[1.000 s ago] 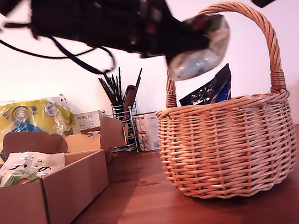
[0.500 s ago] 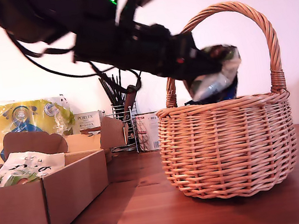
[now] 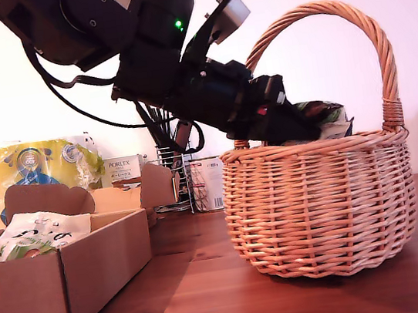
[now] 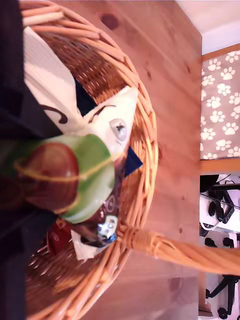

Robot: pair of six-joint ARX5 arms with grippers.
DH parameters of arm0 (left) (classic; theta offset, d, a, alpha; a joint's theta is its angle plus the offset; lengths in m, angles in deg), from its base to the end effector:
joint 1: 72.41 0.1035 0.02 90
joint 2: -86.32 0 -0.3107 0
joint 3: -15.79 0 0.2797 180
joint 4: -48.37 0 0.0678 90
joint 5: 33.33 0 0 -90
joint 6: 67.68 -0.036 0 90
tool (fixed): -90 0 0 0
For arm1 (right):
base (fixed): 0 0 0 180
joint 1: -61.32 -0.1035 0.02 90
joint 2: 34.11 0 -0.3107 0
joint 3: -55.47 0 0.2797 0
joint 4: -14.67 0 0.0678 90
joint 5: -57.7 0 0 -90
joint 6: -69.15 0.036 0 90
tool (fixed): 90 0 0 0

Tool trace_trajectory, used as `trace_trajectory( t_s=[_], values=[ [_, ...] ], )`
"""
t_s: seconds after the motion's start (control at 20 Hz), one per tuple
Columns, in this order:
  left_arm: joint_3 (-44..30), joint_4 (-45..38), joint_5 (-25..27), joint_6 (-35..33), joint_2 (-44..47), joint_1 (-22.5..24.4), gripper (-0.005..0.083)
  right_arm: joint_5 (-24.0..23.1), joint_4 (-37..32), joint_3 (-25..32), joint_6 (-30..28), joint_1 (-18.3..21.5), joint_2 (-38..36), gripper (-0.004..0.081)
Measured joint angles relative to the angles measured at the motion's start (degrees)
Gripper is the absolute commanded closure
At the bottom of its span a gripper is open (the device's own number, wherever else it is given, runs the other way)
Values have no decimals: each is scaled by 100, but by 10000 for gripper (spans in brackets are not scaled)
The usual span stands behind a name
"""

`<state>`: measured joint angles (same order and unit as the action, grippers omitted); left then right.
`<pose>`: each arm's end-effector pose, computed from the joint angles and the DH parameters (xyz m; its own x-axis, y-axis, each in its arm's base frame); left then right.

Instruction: Move the bags of Easter eggs from the cardboard box on the left into the woven basket on the right side.

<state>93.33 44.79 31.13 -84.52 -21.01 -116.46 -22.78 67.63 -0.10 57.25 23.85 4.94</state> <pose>0.3092 -0.3207 0.2168 0.2821 -0.8727 -0.3985 0.9585 0.2743 0.0777 0.0995 0.0838 0.3174 0.5291 0.6139 -0.5858 -0.7876 0.6122 -0.0698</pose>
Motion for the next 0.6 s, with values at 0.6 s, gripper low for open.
trace_trajectory(
  t_s=[0.6],
  values=[
    [951, 2190, -94, 13, 411, -50, 256, -2, -9, 0, -15, 0, 0, 782]
  ],
)
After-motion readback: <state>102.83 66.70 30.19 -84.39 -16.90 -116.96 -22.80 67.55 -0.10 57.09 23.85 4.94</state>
